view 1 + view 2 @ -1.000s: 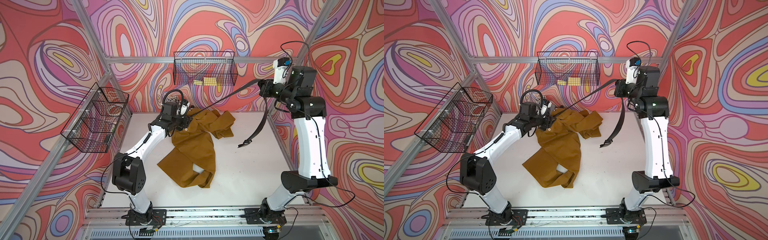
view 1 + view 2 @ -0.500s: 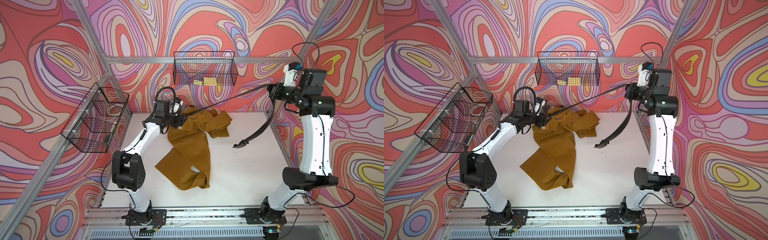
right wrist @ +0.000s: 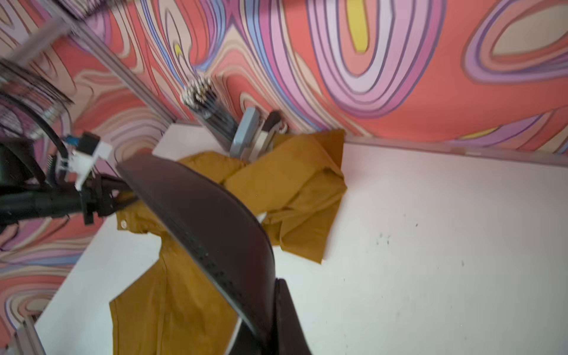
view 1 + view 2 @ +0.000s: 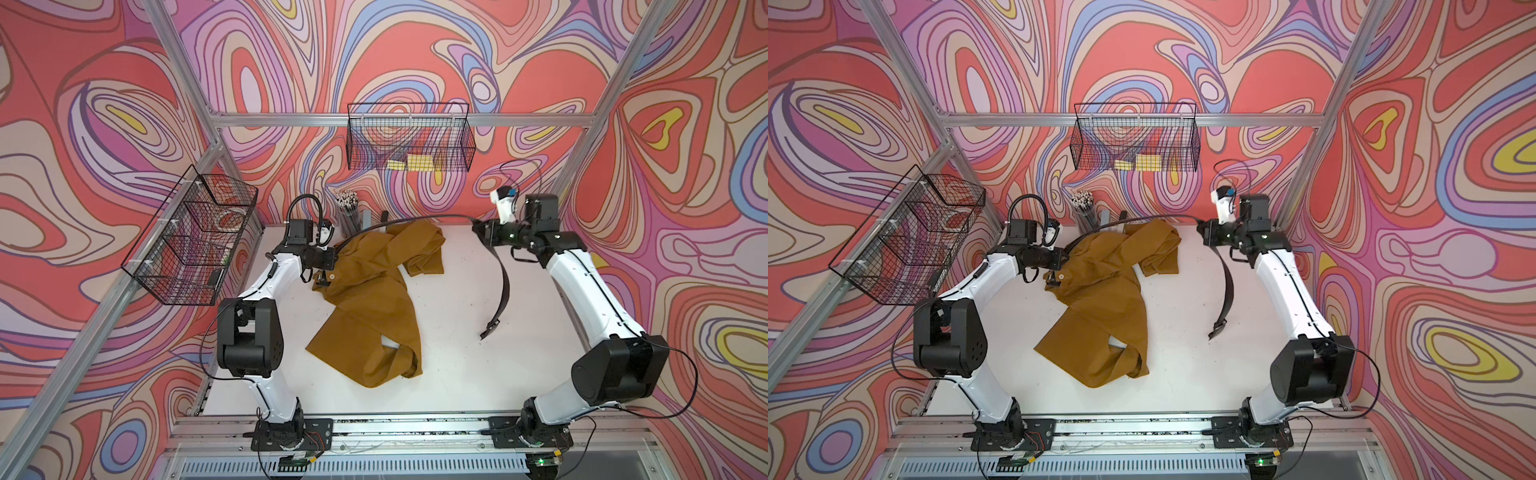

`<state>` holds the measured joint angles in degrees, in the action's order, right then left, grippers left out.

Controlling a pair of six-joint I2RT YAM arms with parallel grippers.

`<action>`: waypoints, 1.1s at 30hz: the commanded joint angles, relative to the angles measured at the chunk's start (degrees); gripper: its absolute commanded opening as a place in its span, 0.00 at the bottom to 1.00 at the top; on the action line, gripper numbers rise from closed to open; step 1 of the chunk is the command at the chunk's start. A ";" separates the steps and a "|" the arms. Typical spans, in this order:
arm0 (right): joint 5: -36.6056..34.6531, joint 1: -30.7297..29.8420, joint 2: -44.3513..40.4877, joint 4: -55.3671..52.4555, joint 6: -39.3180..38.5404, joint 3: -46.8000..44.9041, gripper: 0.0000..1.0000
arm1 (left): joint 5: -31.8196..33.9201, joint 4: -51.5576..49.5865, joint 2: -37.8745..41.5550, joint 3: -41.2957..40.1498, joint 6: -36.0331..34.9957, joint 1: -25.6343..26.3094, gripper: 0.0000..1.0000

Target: Remove the belt from the trousers

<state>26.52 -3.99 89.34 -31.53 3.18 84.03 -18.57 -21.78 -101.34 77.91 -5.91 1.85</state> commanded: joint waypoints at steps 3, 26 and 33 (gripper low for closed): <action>-9.66 1.10 2.78 3.21 -0.27 -8.28 0.05 | 2.17 1.97 6.15 -0.83 -2.86 2.43 0.07; -20.12 -29.69 17.70 -4.54 -21.24 27.40 0.69 | 2.12 4.13 13.42 0.11 -6.09 14.68 0.01; -23.57 -34.69 22.33 -5.81 -25.91 30.74 0.70 | 0.69 2.64 15.17 0.72 -4.69 14.76 0.01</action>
<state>5.72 -38.44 111.63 -36.12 -19.62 111.94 -14.81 -21.37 -89.71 76.73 -11.18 16.34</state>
